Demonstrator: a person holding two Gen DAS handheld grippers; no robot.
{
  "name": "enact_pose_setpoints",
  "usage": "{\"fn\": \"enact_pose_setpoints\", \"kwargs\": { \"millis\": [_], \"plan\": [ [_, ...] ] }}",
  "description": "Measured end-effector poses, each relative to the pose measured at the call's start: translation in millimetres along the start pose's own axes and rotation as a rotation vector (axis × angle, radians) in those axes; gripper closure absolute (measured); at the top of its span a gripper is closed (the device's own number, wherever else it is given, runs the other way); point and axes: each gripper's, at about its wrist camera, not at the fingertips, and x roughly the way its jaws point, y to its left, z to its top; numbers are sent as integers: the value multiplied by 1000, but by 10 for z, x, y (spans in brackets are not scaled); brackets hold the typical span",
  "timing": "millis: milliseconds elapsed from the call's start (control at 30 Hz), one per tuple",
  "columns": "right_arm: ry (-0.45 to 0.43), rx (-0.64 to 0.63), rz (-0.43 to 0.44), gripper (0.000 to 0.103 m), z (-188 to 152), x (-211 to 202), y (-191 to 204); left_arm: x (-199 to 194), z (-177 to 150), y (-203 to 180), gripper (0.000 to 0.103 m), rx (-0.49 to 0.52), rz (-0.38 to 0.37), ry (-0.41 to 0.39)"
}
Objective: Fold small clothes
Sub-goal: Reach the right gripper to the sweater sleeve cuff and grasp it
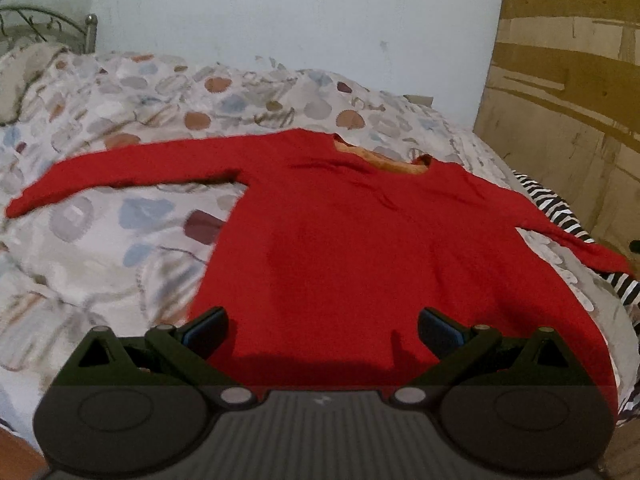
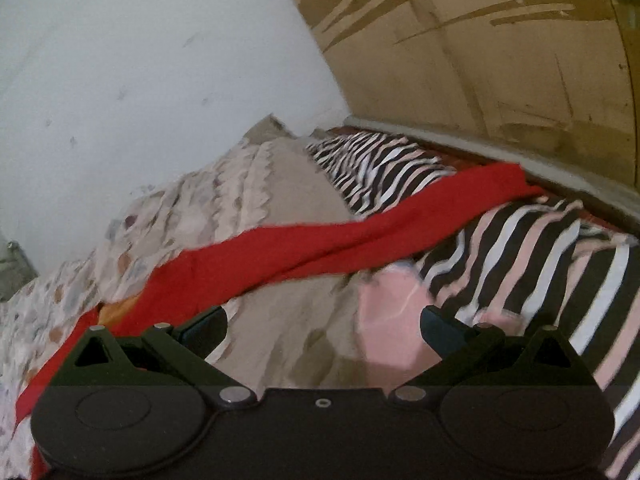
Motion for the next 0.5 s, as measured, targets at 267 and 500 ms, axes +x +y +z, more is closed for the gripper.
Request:
{"fn": "enact_pose_setpoints", "kwargs": {
  "millis": [267, 500],
  "plan": [
    [-93, 43, -229, 3, 500, 437, -378, 75, -11, -38, 0, 75, -36, 2],
    [-38, 203, -426, 14, 802, 879, -866, 58, 76, -18, 0, 53, -20, 9]
  ]
}}
